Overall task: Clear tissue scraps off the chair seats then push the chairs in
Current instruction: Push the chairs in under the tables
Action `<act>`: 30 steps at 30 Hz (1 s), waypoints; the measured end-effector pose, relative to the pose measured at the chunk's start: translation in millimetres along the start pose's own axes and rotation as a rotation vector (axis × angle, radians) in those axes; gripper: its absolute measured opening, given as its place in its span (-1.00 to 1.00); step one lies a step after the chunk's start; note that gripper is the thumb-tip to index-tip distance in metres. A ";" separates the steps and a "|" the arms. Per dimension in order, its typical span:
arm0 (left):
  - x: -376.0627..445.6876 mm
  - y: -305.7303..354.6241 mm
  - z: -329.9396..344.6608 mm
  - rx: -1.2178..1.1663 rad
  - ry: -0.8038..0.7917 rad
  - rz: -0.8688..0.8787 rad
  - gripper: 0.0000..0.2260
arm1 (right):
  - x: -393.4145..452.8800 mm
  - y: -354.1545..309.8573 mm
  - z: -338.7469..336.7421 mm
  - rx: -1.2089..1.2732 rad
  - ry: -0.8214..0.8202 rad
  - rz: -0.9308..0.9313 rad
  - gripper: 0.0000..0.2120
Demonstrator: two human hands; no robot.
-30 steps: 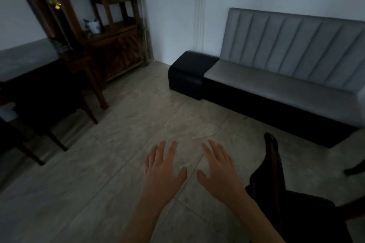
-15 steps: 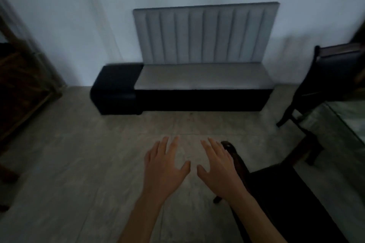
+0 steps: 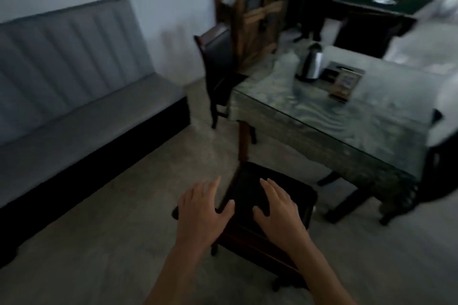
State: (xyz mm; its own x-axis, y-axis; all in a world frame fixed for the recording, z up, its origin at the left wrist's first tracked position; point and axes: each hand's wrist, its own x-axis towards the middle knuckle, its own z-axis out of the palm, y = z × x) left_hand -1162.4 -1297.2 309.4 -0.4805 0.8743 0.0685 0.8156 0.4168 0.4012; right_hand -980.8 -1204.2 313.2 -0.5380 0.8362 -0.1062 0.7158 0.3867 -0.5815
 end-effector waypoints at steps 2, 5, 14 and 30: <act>11.0 6.3 7.5 -0.032 -0.076 0.089 -0.34 | -11.8 10.5 -2.1 0.042 0.072 0.117 -0.33; 15.1 8.7 14.7 -0.154 -0.168 0.172 -0.38 | -34.0 13.0 5.9 0.203 0.214 0.260 -0.39; -18.9 -15.6 14.6 -1.033 -0.456 -0.331 -0.78 | -82.0 -28.7 58.5 1.050 0.557 0.642 -0.93; -21.7 -37.0 71.1 -1.712 -0.615 -1.222 -0.50 | -71.7 -18.2 103.9 1.853 0.703 1.145 -0.63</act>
State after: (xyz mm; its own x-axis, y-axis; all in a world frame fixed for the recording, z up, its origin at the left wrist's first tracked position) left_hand -1159.2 -1313.9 228.1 0.0237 0.5186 -0.8547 -0.8824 0.4127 0.2260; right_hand -1001.5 -1311.5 247.6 0.1378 0.4926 -0.8593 -0.7629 -0.5005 -0.4093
